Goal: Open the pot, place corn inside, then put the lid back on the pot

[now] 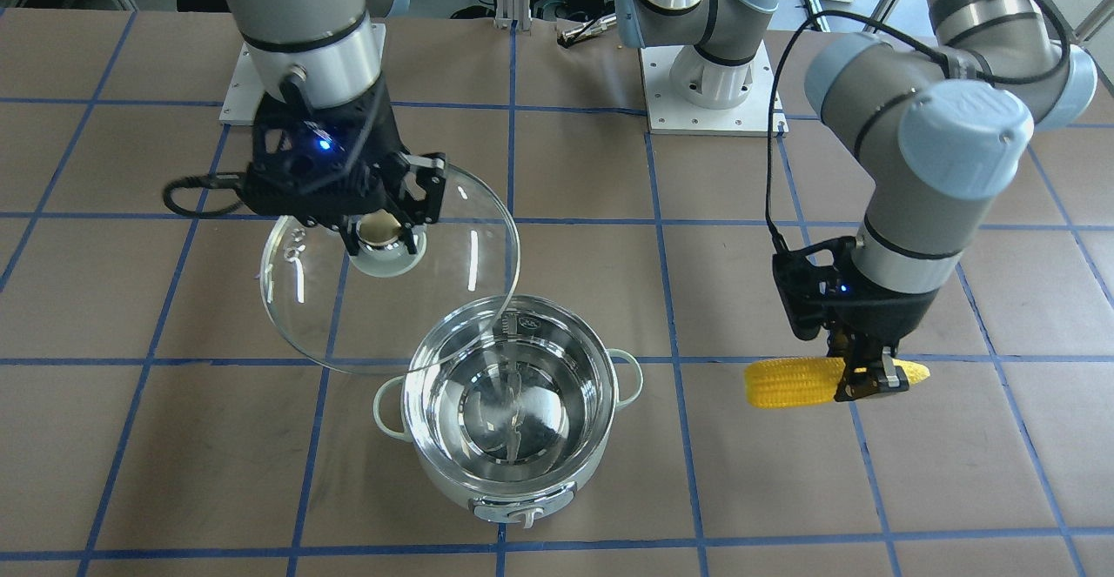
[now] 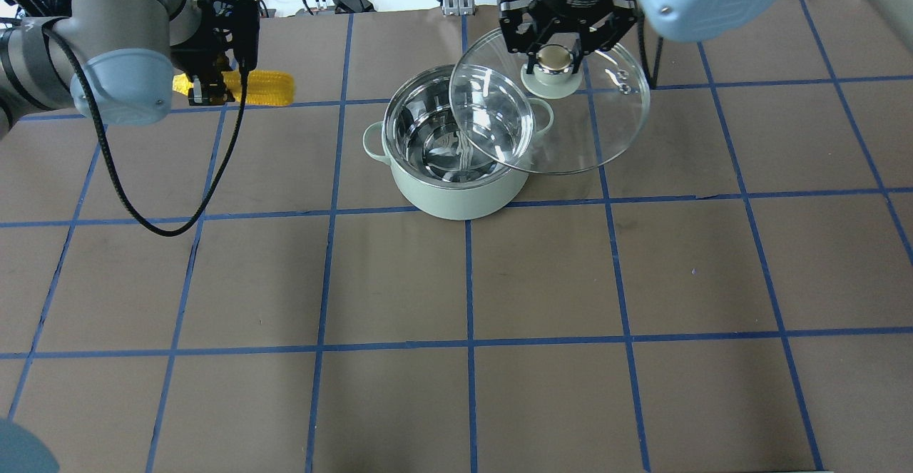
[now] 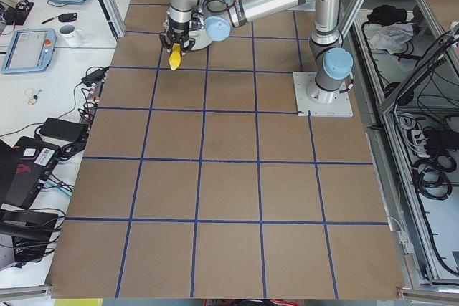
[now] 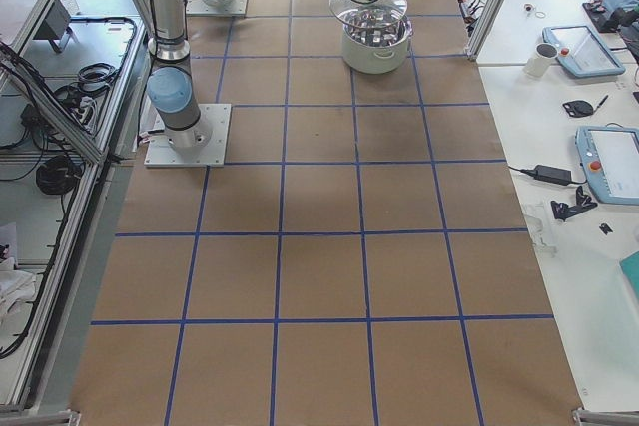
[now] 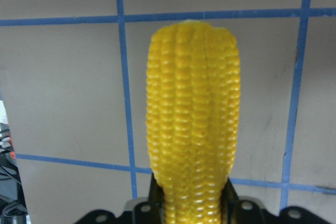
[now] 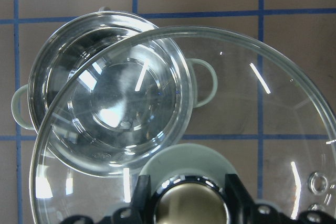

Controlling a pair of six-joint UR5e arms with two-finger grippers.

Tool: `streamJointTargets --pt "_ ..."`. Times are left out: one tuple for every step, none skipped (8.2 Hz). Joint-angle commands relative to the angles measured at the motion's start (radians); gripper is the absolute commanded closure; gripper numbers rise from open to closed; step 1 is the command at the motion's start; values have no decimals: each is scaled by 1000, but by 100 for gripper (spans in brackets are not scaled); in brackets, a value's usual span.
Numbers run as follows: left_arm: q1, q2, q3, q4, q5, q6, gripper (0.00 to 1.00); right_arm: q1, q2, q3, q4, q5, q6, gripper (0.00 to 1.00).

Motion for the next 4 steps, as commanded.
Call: streamJointTargets --pt "-170 83 -6 -1 0 -187 100 -133 -152 40 215 5 -191 83" --pt "-204 59 0 10 2 -282 100 -164 -174 65 243 1 -219 83" --pt "-233 39 0 13 -1 -352 100 -167 -185 86 245 -4 -222 83" --pt "-277 26 0 16 -1 -403 100 -169 -192 100 243 -3 -225 83"
